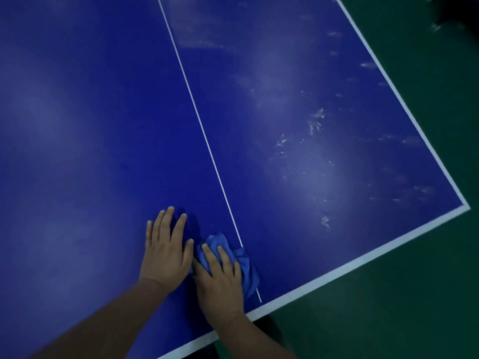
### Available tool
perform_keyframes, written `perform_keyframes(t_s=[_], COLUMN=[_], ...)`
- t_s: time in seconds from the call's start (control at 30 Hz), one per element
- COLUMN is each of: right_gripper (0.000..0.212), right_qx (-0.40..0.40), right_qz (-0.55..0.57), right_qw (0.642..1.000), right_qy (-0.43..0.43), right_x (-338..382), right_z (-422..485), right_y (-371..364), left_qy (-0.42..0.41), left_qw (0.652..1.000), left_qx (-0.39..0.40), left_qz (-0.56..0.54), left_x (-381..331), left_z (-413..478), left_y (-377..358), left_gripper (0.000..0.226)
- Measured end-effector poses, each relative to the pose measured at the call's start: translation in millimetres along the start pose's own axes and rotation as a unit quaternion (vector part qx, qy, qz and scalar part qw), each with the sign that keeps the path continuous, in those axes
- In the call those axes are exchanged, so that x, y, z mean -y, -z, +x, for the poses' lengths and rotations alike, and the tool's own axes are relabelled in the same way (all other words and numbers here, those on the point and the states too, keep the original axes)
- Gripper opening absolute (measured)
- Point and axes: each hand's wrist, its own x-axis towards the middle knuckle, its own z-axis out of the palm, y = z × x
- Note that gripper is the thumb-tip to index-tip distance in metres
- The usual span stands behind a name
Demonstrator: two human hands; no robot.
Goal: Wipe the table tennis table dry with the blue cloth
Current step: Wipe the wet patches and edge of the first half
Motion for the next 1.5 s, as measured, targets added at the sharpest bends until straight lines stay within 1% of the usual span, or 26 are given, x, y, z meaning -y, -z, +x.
perform_keyframes(t_s=[0.1,0.13,0.2,0.3,0.37,0.4,0.43,0.47,0.53,0.57,0.63,0.7,0.73,0.77,0.8,0.9,0.97,1.0,1.07,1.1,1.17,1.23,1.27,1.33,1.4,1.5], right_gripper=[0.05,0.051,0.049,0.045,0.044,0.044,0.044,0.045,0.049,0.05,0.049,0.048,0.048,0.048,0.048,0.045,0.044,0.044,0.044,0.045,0.05,0.051,0.049,0.043,0.041,0.039], right_qx=[0.015,0.013,0.011,-0.025,-0.045,-0.054,-0.061,-0.069,-0.047,-0.022,0.008,0.022,0.016,0.021,0.019,-0.002,-0.011,-0.023,-0.052,-0.053,-0.037,-0.001,0.013,0.013,0.003,-0.011], right_qz=[-0.02,-0.029,-0.046,-0.065,-0.035,-0.024,-0.024,-0.034,-0.051,-0.045,-0.014,0.017,0.004,-0.015,-0.033,-0.048,-0.03,-0.028,-0.042,-0.05,-0.045,-0.03,-0.025,-0.022,-0.033,-0.041], right_qw=[1.0,0.999,0.995,0.972,0.948,0.939,0.94,0.951,0.983,0.993,1.0,0.998,0.998,0.998,0.999,0.996,0.992,0.99,0.991,0.994,0.998,0.989,0.982,0.974,0.977,0.996], right_qy=[0.013,-0.003,-0.088,-0.225,-0.313,-0.338,-0.334,-0.298,-0.168,-0.104,-0.007,0.047,0.063,0.061,0.037,-0.076,-0.125,-0.135,-0.116,-0.08,0.037,0.148,0.184,0.225,0.212,0.083], right_x=[-48,-74,-139,-236,-275,-281,-277,-265,-229,-209,-185,-198,-216,-238,-263,-336,-364,-366,-349,-333,-292,-257,-249,-249,-263,-282], right_z=[0,1,4,11,18,22,25,25,12,2,-18,-17,-10,-2,9,45,58,59,52,43,20,-1,-3,10,37,83], right_y=[13,20,40,76,94,97,96,93,77,68,58,60,64,69,77,108,123,124,118,109,87,70,66,68,77,94], left_qy=[-0.005,-0.009,-0.029,-0.051,-0.048,-0.045,-0.04,-0.033,-0.003,0.014,0.04,0.059,0.072,0.087,0.101,0.14,0.162,0.174,0.196,0.205,0.221,0.227,0.232,0.243,0.249,0.263], left_qw=[1.0,1.0,0.999,0.998,0.998,0.998,0.998,0.998,0.999,0.999,0.998,0.997,0.995,0.994,0.993,0.988,0.986,0.984,0.98,0.978,0.975,0.973,0.972,0.969,0.968,0.964], left_qx=[0.007,0.013,0.02,0.027,0.029,0.031,0.034,0.035,0.036,0.037,0.036,0.041,0.041,0.042,0.039,0.038,0.037,0.035,0.029,0.028,0.029,0.02,0.02,0.025,0.023,0.031], left_qz=[-0.004,-0.006,-0.002,0.009,0.017,0.024,0.029,0.031,0.028,0.024,0.029,0.043,0.047,0.05,0.051,0.043,0.035,0.032,0.026,0.022,0.022,0.024,0.024,0.029,0.032,0.033], left_x=[-15,-20,-35,-58,-74,-83,-91,-100,-120,-130,-146,-158,-163,-168,-174,-191,-201,-205,-210,-212,-212,-208,-205,-198,-189,-174], left_z=[-3,-3,-3,-5,-9,-10,-12,-13,-17,-18,-20,-22,-23,-24,-25,-28,-31,-34,-39,-42,-49,-54,-56,-60,-64,-72], left_y=[-7,-9,-13,-21,-26,-29,-31,-33,-38,-41,-47,-51,-53,-53,-53,-53,-53,-53,-52,-52,-52,-49,-47,-41,-34,-26], left_gripper=[0.062,0.062,0.062,0.061,0.062,0.062,0.062,0.062,0.063,0.063,0.064,0.065,0.066,0.067,0.067,0.065,0.066,0.067,0.066,0.064,0.059,0.058,0.057,0.057,0.057,0.059])
